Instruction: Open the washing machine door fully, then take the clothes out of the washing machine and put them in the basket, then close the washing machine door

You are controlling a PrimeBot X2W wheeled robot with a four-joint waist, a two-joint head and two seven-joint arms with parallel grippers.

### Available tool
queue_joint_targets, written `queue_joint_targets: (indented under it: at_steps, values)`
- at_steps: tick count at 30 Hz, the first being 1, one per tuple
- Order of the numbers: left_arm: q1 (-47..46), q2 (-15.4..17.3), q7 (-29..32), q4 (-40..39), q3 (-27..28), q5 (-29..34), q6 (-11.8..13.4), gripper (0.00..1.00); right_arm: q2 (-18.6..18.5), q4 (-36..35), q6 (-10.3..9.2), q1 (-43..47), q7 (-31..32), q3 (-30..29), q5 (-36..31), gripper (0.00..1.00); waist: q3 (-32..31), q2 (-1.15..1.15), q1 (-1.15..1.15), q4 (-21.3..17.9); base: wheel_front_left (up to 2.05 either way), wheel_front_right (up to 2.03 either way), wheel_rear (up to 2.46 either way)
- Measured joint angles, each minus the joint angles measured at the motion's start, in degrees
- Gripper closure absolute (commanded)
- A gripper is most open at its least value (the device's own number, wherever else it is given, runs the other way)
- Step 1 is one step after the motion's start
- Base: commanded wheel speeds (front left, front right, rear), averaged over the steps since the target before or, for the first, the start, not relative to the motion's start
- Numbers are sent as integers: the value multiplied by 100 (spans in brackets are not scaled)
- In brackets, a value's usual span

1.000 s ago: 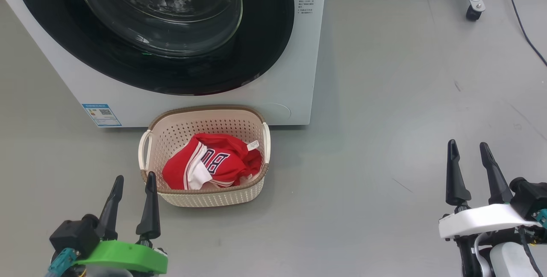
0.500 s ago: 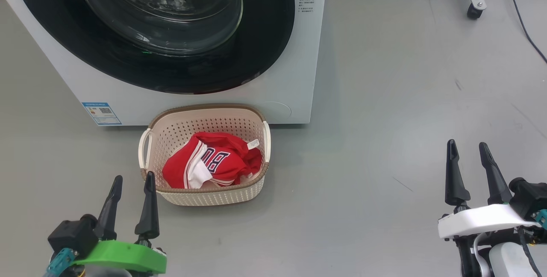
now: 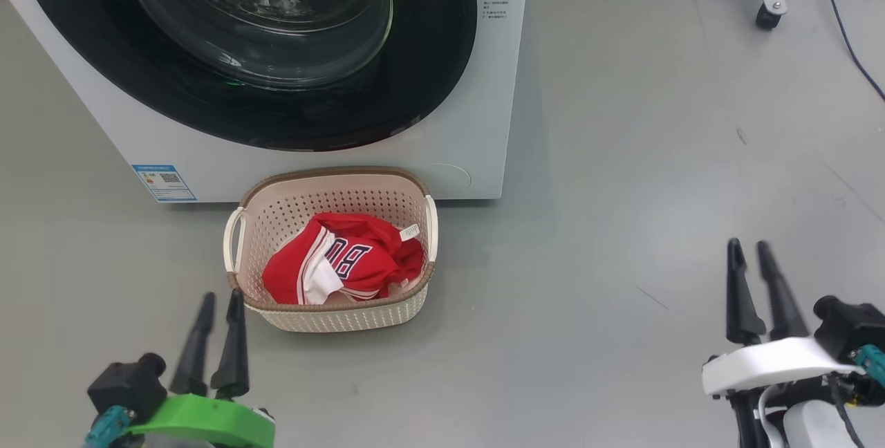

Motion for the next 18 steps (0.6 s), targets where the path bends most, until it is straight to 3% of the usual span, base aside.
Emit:
queue_joint_targets:
  at_steps: [6,18]
  values:
    - [114,-79,2,207,-29,-31,4,100,110,233,0,137,22,21,80,100,-3,0,0,-2,0,0,0]
    - [114,-80,199,189,30,-854,4,100,130,270,1,134,231,-52,970,100,-67,0,0,-22,0,0,0]
